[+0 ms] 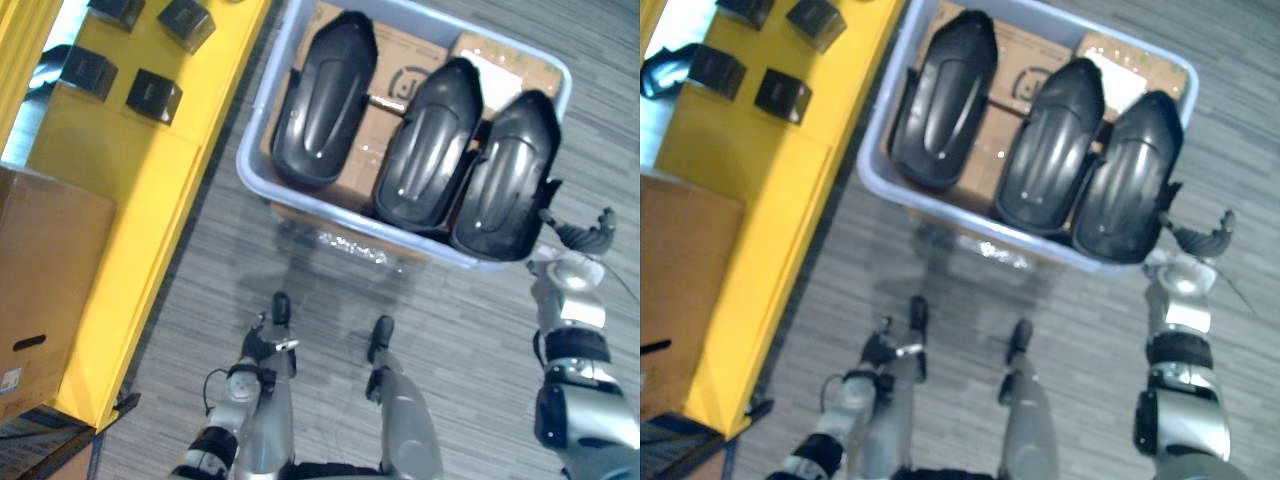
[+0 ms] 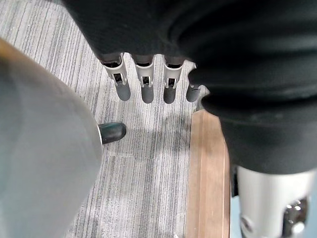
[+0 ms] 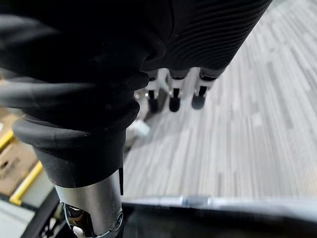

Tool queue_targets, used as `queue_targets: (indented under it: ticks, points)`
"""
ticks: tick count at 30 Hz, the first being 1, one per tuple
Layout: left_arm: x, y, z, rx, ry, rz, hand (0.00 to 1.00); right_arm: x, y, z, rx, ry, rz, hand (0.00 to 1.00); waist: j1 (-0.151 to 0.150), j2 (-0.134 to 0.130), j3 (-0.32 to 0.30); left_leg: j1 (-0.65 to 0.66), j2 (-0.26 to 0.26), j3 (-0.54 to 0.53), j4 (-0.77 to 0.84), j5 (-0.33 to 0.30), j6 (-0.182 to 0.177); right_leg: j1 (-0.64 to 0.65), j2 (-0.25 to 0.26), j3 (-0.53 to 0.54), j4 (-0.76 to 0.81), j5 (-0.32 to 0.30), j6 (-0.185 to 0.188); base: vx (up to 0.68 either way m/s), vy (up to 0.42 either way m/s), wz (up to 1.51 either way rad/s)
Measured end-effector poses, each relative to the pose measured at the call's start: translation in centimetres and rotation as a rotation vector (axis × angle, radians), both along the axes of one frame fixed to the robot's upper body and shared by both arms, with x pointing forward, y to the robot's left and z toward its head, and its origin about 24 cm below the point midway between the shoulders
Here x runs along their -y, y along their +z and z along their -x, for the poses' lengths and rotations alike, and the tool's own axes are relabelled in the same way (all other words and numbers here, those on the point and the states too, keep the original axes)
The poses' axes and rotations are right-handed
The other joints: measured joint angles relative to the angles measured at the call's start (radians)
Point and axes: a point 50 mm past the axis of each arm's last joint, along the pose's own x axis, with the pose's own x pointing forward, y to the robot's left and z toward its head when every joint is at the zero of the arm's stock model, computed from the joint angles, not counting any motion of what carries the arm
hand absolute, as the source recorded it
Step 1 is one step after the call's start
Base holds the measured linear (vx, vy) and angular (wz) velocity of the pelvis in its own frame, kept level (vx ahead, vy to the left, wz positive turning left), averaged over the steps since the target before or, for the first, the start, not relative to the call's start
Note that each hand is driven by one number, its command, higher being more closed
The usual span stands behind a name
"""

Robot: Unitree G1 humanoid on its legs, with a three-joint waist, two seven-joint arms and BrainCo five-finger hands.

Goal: Walk over and take plastic housings, then place them on the shelf

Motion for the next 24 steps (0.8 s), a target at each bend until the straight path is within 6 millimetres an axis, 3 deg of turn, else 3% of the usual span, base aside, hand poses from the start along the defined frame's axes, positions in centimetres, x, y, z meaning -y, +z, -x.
queue_targets:
  ticks: [6,11,12,17,24]
  points:
    - [0.2,0.3,-0.2,0.017,0.004,0.016,0.00,-0.9,0.6,-1.1,-0.037,0.062,-0.010,0.00,0.008,-0.002,0.001,-0.017,0.001,-0.006,0.003,0.001,0.000,-0.024,-0.002,-0.004,0.027,-0.011,-0.002,0.00,0.000,0.00]
    - [0.2,0.4,-0.3,0.021,0.042,0.066,0.00,-1.7,0.0,-1.7,-0.126,0.117,-0.025,0.00,0.011,-0.007,0.004,-0.020,0.001,-0.008,0.004,0.001,0.000,-0.031,-0.002,-0.007,0.040,-0.018,-0.001,0.00,0.001,0.01]
    - [0.2,0.5,-0.3,0.022,0.053,0.082,0.00,-1.7,-0.3,-1.6,-0.145,0.123,-0.032,1.00,0.010,-0.007,0.004,-0.025,0.001,-0.013,0.007,0.001,0.000,-0.033,-0.002,-0.009,0.045,-0.022,0.000,0.01,0.002,0.08]
    - [0.2,0.7,-0.5,0.039,0.100,0.140,0.00,-1.4,-1.3,-1.5,-0.211,0.132,-0.059,1.00,0.016,-0.008,0.004,-0.037,0.003,-0.032,0.009,0.004,-0.004,-0.041,-0.002,-0.033,0.067,-0.038,-0.006,0.01,-0.003,0.11]
    - [0.3,0.9,-0.6,0.058,0.121,0.176,0.00,-0.1,-0.4,-1.2,-0.296,0.083,0.061,1.00,0.014,-0.008,0.004,-0.048,0.010,-0.031,0.023,0.003,-0.004,-0.055,-0.001,-0.034,0.084,-0.042,-0.006,0.00,0.000,-0.01]
